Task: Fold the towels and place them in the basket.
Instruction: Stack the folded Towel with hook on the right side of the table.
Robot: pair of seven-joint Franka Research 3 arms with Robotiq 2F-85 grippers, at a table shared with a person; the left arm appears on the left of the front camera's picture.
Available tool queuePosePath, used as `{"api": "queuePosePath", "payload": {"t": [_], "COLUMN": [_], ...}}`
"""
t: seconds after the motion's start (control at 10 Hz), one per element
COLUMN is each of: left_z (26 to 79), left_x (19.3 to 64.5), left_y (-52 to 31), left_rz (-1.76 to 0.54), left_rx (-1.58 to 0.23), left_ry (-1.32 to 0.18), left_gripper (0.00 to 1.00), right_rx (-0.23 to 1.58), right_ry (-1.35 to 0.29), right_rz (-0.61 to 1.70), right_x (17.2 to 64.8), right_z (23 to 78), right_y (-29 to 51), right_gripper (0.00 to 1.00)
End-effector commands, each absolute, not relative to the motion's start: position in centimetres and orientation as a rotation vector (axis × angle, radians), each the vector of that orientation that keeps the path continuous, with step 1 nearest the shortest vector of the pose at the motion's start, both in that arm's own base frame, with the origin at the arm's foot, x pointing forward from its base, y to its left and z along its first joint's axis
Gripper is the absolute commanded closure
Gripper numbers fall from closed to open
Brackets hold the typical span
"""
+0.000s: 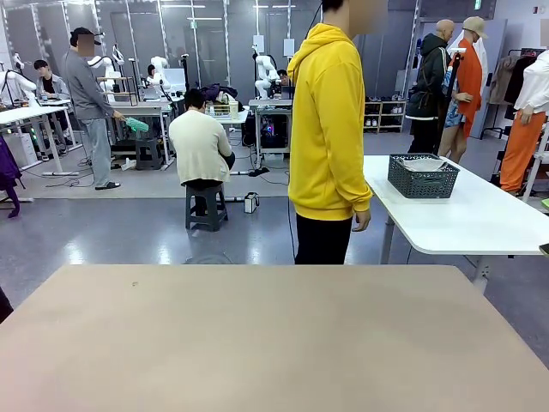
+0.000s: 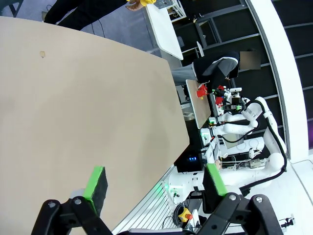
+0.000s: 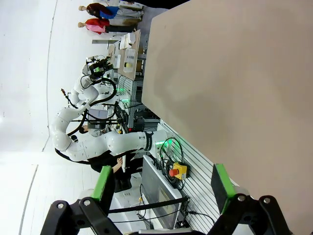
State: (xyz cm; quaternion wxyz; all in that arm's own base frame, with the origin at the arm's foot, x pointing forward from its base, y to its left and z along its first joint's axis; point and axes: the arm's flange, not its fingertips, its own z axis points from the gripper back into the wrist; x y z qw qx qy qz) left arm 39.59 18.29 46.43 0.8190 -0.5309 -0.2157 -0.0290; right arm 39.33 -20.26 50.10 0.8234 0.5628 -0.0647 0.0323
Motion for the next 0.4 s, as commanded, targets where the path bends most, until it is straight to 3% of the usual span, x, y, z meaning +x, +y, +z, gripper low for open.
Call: {"api": "queuePosePath", "payload": {"t": [0.0,0.3], "left_z": [46.59,46.59], "left_x": [39.5,39.5], "left_y": [18.28,18.28], "left_rz": [-0.067,-0.067], "left_rx": [-1.14,-1.14], "left_ry": [-0.463,-0.463], "left_gripper": [0.0,0.0], "right_rx": [1.197,1.197], "right_ry": [-0.137,-0.137], "right_rz": [0.073,0.073], "right_x": [39.4,39.4], "right_z": [50.17,50.17], "right_y": [-20.18,-20.18], "right_gripper": [0.0,0.0]}}
